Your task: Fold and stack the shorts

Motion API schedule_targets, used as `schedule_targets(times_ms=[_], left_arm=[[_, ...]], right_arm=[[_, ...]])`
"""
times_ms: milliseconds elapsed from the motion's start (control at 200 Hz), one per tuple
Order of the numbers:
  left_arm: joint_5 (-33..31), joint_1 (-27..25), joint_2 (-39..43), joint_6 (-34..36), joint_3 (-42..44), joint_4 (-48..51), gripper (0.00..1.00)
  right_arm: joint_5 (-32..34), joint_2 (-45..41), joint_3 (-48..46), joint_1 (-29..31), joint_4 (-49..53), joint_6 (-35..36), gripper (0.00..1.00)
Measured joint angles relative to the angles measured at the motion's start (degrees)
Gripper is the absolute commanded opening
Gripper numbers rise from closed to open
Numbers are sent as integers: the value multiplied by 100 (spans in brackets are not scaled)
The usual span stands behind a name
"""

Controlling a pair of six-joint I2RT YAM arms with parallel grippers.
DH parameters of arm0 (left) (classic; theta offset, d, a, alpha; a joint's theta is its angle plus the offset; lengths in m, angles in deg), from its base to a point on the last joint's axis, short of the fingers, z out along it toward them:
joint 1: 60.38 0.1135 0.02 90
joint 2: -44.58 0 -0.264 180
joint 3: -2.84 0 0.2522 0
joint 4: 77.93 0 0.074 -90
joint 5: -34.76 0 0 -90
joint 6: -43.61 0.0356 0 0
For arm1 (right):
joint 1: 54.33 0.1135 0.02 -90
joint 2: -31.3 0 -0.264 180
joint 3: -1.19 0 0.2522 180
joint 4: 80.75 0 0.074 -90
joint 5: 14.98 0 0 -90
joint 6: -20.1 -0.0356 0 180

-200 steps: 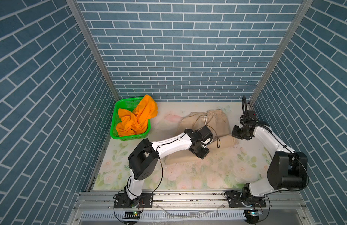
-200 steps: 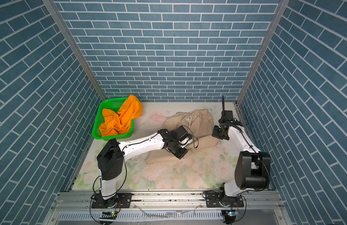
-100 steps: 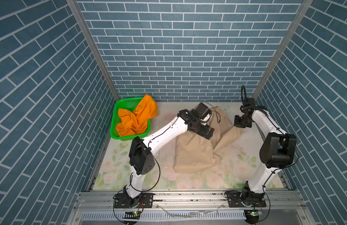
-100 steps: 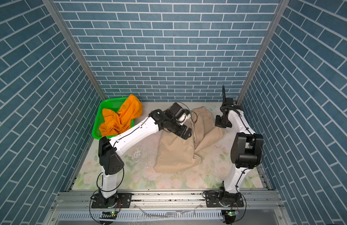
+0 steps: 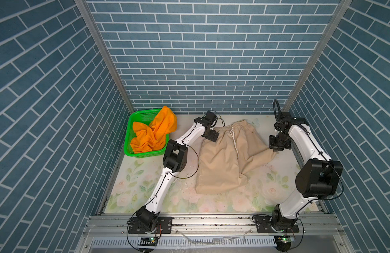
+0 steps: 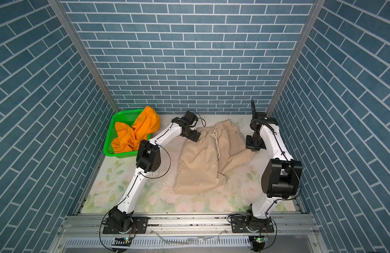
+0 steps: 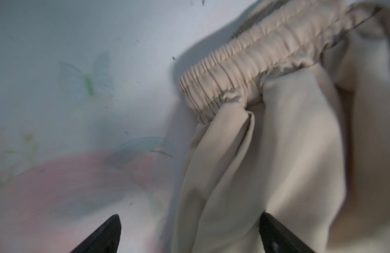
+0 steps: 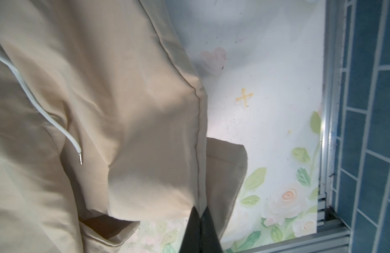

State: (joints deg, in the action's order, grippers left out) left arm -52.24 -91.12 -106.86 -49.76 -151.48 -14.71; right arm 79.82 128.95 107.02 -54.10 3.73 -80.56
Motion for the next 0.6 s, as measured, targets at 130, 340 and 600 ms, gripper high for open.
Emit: schedule_targets(times_ms=[130,340,600], left_arm=[[326,31,0,-72,-74,-76,100],[752,85,11,-90,68,-234,64],[761,83,50,-52,208,-238,0]], right_arm=[[140,192,595,76,164,4,0],[138,1158,955,109,105,22,1],[-216,933,155,98,-459,35,46]])
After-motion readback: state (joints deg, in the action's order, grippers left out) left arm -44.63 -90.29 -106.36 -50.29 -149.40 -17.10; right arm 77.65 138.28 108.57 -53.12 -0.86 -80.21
